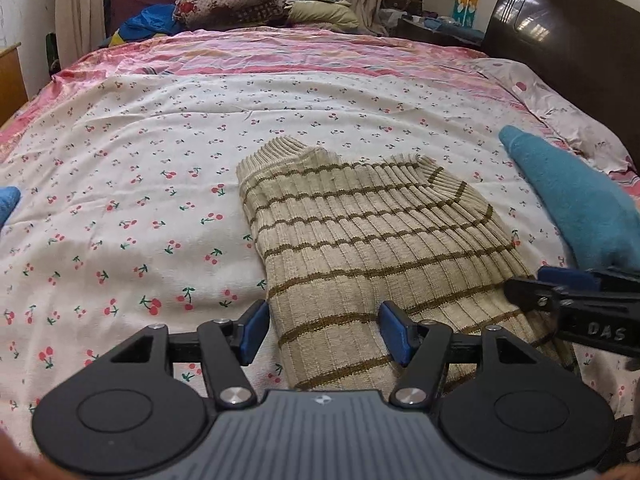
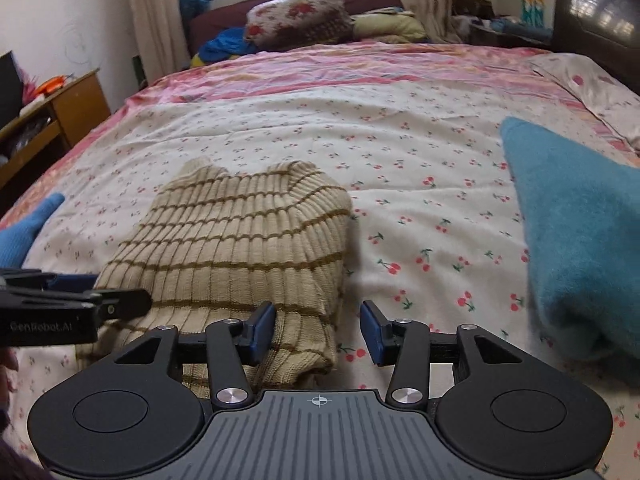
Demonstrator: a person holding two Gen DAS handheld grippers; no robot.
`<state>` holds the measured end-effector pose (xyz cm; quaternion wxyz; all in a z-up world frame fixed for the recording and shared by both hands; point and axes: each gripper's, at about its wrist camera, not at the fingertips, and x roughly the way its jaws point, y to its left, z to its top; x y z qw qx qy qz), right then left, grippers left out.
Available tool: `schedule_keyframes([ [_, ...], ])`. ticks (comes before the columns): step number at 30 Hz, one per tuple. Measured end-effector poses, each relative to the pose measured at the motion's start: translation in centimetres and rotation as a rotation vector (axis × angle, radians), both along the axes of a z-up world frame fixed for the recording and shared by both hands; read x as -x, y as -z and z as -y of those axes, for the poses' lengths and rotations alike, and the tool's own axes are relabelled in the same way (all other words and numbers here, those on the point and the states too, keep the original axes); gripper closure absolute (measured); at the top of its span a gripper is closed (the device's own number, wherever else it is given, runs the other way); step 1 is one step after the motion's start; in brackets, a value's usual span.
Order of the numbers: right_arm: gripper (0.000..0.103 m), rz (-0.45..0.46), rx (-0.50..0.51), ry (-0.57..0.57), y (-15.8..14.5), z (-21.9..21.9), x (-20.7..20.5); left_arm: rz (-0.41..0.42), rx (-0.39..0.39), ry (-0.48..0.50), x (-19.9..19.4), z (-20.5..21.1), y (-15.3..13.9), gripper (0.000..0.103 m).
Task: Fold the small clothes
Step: 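Lift both open tools off the flattened sweater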
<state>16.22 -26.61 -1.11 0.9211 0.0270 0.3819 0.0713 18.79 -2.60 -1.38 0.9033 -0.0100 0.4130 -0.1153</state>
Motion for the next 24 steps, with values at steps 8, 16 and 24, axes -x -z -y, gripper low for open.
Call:
schedule_keyframes([
  [8, 0.059, 0.039, 0.058, -0.009, -0.9, -0.8, 2.9, 0.005, -0.006, -0.002, 1.2, 0.2, -0.5, 0.037],
  [16, 0.059, -0.006, 0.086, 0.022, 0.4, -0.8, 3.0, 0.004, -0.028, -0.002, 2.1, 0.2, -0.6, 0.037],
  [24, 0.056, 0.038, 0.072, 0.031, -1.3, -1.1, 5.1, 0.012, -0.043, -0.011, 3.3, 0.3, -1.1, 0.037],
])
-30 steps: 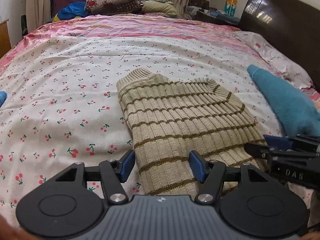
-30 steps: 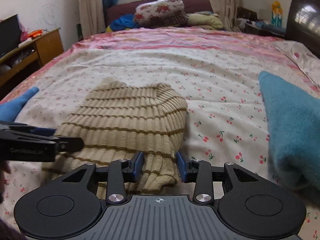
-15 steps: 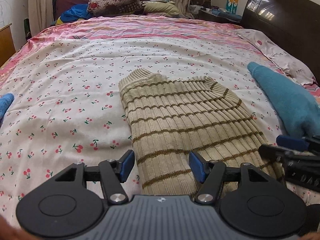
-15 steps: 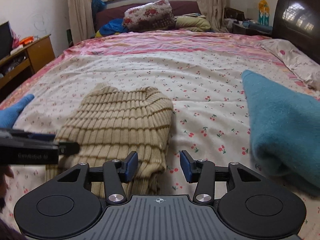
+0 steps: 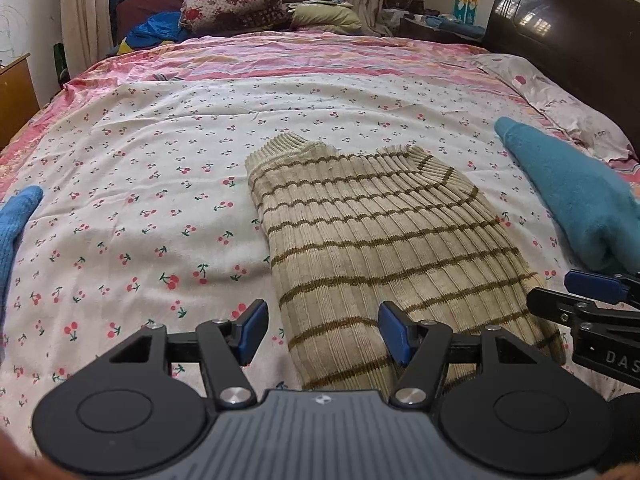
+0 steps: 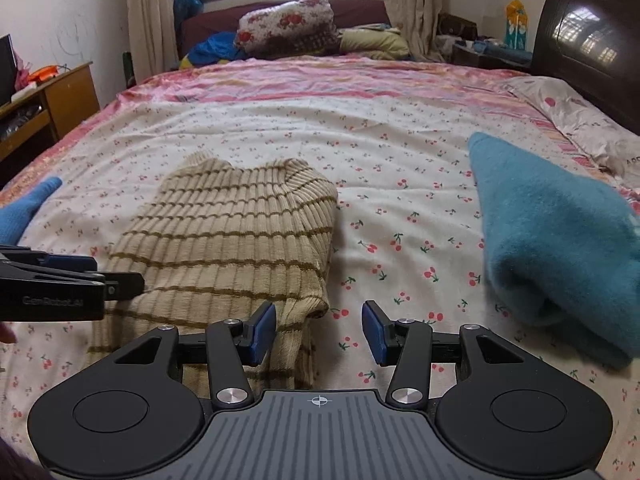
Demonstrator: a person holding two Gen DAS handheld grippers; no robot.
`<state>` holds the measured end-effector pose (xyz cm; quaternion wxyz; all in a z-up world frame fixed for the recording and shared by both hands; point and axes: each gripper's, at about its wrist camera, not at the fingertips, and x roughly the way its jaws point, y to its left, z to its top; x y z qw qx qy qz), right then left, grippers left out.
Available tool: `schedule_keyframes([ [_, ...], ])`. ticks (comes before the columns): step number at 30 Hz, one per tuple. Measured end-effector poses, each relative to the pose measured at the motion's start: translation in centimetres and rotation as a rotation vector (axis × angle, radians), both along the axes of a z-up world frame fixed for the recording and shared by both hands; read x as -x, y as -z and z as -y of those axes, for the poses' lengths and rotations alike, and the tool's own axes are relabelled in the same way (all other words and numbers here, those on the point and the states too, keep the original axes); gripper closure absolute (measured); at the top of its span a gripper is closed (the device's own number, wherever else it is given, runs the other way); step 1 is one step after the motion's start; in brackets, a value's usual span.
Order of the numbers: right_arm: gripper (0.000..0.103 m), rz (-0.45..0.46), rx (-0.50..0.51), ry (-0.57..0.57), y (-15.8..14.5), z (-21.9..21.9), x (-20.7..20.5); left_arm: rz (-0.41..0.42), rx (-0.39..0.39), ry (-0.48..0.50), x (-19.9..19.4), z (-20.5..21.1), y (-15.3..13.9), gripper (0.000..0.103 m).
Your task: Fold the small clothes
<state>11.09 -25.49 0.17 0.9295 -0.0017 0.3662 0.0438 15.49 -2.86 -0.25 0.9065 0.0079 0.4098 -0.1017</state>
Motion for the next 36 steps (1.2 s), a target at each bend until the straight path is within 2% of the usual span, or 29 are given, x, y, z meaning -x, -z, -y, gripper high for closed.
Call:
schedule_keyframes([
  [23, 0.055, -0.022, -0.037, 0.029, 0.8, -0.7, 3.8, -0.037, -0.023, 0.014, 4.5, 0.3, 0.7, 0.032],
  [31, 0.055, -0.020, -0.050, 0.031, 1.3, -1.6, 5.5, -0.049, -0.041, -0.007, 6.1, -0.2, 1.7, 0.027],
  [36, 0.053, -0.013, -0.048, 0.013, 1.5, -2.7, 7.0, -0.037, -0.074, -0.021, 7.2, -0.6, 2.2, 0.017],
])
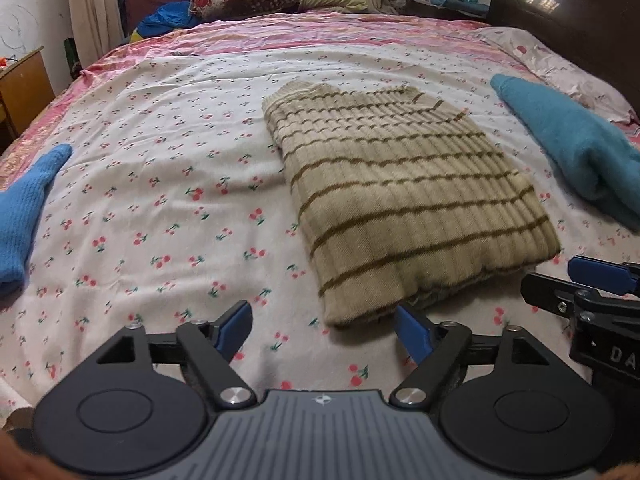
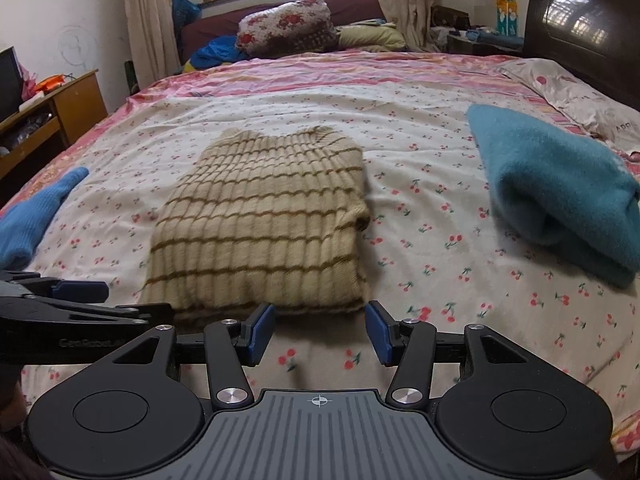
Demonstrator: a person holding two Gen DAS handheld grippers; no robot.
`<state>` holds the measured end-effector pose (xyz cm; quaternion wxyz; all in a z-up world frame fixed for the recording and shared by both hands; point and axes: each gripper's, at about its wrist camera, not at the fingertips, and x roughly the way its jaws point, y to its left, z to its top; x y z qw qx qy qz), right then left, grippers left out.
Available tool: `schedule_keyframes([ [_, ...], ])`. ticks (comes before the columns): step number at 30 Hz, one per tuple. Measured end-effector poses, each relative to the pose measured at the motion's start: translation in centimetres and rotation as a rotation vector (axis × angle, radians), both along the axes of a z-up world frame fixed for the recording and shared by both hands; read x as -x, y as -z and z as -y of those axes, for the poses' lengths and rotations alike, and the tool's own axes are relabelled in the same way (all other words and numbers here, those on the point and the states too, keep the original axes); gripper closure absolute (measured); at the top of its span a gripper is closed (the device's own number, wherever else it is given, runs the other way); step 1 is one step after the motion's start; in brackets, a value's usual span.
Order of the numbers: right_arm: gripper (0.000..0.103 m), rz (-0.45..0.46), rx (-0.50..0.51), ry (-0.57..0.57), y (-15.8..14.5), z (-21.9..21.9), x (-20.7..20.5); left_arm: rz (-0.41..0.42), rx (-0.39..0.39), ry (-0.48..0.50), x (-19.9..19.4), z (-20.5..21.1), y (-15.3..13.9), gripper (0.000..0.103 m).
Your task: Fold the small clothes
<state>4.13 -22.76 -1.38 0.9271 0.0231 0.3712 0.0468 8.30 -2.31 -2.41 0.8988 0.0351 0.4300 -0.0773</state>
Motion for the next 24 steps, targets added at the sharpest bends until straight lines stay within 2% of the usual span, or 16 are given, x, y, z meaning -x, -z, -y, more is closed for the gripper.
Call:
schedule_keyframes([
  [11, 0.052, -0.028, 0.011, -0.008, 1.5, -1.4, 1.0, 0.031, 0.015, 0.005, 1.7, -0.3, 0.1, 0.010],
  [24, 0.052, -0.039, -0.010, 0.006, 2.0, -1.4, 1.3, 0.046, 0.003, 0.002, 2.1, 0.0, 0.1, 0.010],
])
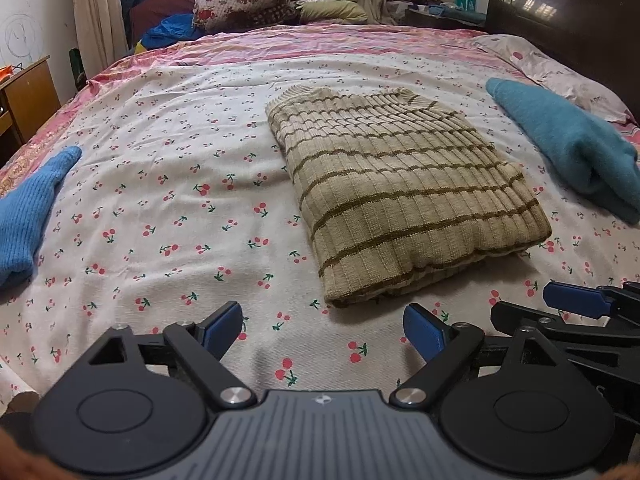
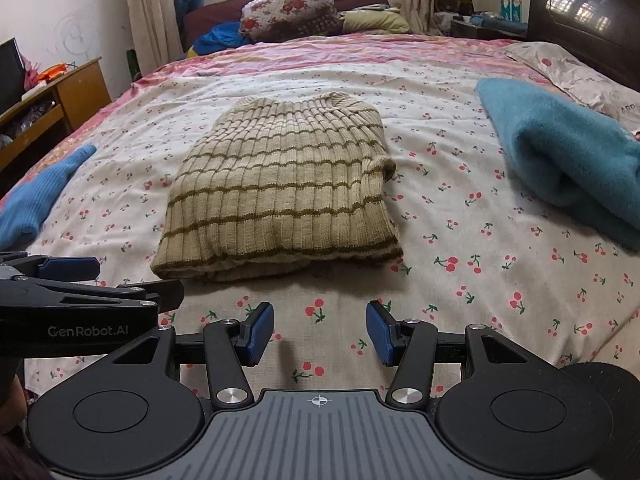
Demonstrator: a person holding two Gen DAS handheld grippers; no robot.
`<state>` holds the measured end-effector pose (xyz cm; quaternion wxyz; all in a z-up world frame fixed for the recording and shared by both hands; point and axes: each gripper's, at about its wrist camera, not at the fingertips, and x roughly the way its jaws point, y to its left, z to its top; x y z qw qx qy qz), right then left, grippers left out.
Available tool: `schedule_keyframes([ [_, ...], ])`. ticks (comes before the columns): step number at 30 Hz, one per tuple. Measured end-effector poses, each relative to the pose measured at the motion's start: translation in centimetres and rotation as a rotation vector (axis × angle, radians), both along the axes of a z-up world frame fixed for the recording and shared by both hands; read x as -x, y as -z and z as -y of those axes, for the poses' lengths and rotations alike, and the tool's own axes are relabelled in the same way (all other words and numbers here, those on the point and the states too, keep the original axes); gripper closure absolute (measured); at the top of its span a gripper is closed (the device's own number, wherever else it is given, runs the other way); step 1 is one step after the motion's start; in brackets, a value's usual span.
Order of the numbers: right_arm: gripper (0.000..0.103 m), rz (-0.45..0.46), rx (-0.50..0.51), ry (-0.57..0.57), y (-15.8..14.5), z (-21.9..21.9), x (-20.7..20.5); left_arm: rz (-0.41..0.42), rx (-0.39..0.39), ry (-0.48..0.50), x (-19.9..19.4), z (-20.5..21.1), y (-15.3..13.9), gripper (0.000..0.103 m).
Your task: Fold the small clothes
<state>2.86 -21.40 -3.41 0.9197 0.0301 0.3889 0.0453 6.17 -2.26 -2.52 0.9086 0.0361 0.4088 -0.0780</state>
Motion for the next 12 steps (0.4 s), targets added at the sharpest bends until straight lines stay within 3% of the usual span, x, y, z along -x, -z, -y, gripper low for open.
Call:
schedule_keyframes([
  [12, 0.052, -0.004, -0.002, 0.003, 0.13, 0.03, 0.00, -0.004, -0.004, -0.002, 0.11, 0.09, 0.10, 0.010],
])
